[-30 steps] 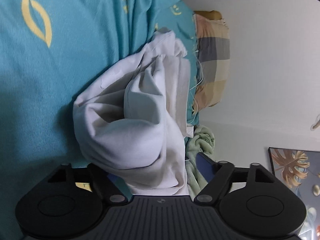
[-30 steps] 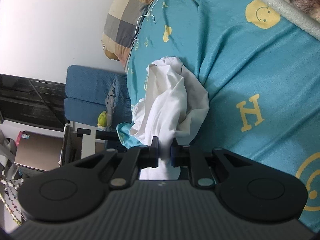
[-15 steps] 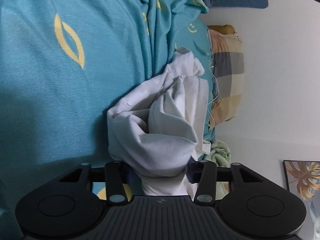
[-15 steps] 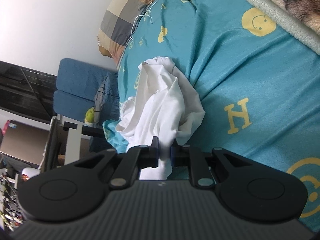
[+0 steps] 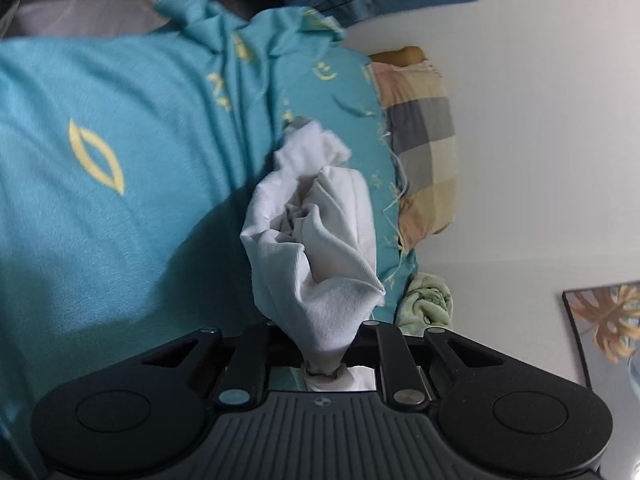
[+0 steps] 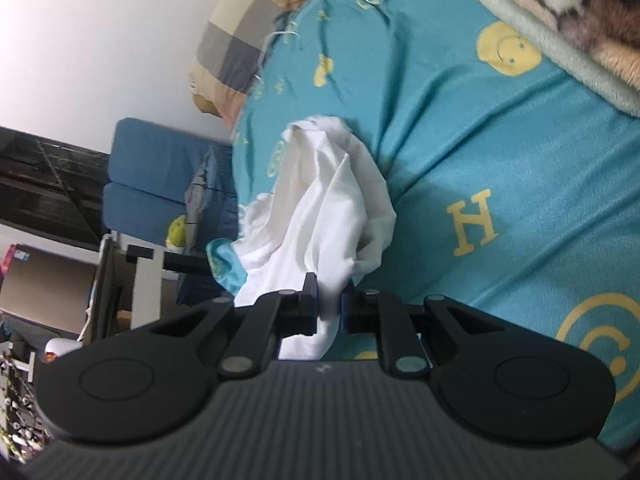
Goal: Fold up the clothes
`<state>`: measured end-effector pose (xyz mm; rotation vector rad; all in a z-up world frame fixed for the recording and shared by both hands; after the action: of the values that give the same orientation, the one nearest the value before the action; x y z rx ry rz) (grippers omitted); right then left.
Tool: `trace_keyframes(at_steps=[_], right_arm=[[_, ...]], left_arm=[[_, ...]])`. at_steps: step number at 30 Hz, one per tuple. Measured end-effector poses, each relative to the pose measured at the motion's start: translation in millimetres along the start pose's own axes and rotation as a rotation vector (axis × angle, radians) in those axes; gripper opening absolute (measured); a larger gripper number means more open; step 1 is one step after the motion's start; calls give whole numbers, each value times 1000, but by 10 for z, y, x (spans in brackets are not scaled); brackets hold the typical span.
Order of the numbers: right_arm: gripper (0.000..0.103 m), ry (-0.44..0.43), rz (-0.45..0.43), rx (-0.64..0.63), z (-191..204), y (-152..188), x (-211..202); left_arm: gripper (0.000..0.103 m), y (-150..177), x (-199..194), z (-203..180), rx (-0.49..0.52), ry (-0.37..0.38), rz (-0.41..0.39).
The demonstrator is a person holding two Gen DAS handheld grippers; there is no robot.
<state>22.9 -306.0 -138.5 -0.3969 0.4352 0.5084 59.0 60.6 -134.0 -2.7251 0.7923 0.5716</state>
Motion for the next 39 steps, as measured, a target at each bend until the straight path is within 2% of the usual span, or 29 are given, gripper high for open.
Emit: trace_keyframes(at_steps=[6,11,15,19,27,36,39], right_arm=[[13,-35,-31,-33,100,149,-398],[13,-59,-35,-37,51,381,-829],[13,-65,-40,-30,-5,530,-1084],[13,-53,-34,-21,26,484,-1054],[13,-25,-37,-44,308,161,-621],[13,26,-28,-50,600,-311,327],[13,41,-12,-38,570,-445,691]], left_arm=[[15,142,-421,-204,51,13,9],[15,310,-803,-303,111,-7,25],[15,462,-1105,-305,118,-29,27],[16,472,-1107,-359,119,-41,12],[16,184,-667,-533,85,-41,-2],[16,-376,225,-709,58,-81,-12],[16,-560,593,-680,67,-100,-7]])
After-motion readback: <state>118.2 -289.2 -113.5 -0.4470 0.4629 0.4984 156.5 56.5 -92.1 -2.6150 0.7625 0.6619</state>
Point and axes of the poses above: each gripper's, at about its wrist camera, not at the fingertips, and x roughly the way its jaws point, z to its left, y to its underside, the point moved 2 cm from there along x, roughly the way its jaws point, and after that the axes turned 5 degrees about -z, right-handed, at the moved point
